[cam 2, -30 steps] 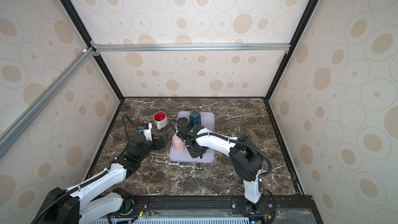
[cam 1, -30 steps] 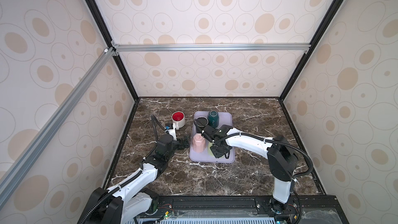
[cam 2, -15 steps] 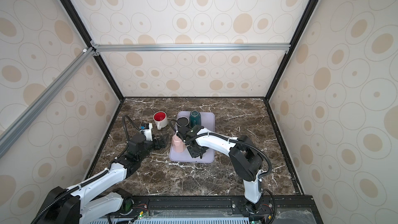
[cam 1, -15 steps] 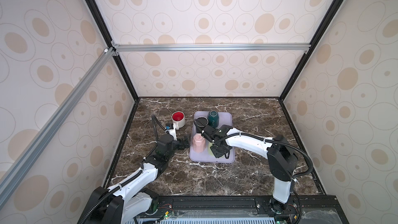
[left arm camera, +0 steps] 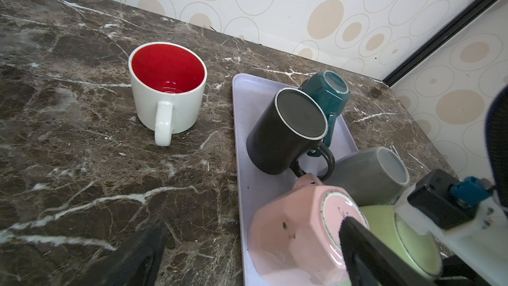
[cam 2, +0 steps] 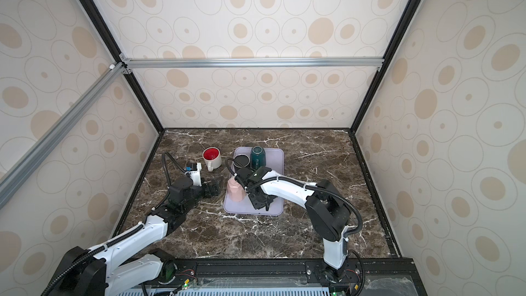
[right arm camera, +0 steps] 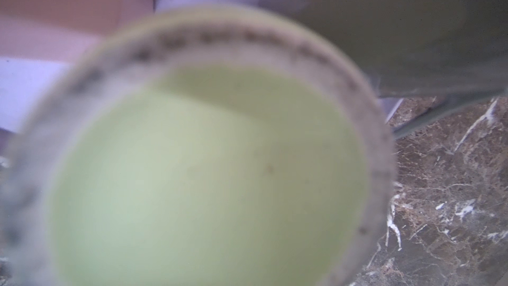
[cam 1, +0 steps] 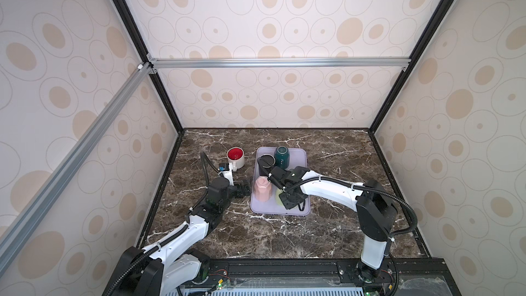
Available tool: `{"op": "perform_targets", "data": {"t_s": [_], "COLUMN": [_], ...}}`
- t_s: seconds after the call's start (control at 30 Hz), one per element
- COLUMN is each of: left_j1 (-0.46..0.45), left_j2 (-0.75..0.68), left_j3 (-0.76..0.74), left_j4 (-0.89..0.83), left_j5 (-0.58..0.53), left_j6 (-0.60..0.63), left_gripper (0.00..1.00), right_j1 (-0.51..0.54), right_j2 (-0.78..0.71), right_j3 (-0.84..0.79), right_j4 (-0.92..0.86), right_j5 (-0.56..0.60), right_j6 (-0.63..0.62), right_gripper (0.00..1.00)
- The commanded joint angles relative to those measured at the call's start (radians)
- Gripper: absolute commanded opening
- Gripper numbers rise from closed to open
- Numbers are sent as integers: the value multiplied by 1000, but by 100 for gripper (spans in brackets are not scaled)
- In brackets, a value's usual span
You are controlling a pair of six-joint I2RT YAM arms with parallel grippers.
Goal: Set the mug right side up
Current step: 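Lift the light-green mug with the right gripper and tilt it toward the left gripper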
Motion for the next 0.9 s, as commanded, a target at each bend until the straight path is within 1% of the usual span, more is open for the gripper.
{"op": "perform_targets", "data": {"t_s": [0.0, 0.07, 0.47, 0.57, 0.87], "left_j1": [-3, -4, -4, -4, -4], "left_j2": [8, 12, 18, 16, 14], "left_j3": [0, 0, 0, -2, -3], "left_j4": [28, 31, 38, 38, 41], "left_j5": [7, 10, 23, 23, 23], "left_j6": [-12, -15, -20, -20, -20], "left_gripper": [98, 98, 98, 98, 98], "right_j1": [1, 1, 1, 2, -1], "right_j2": [-57, -69, -147, -178, -311], "right_j3": [-10, -13, -46, -63, -142], "right_j4": [4, 10, 75, 116, 251], "right_j5": [23, 23, 18, -12, -68], "right_j6": [21, 20, 23, 7, 14], "right_gripper": [3, 0, 0, 0, 0]}}
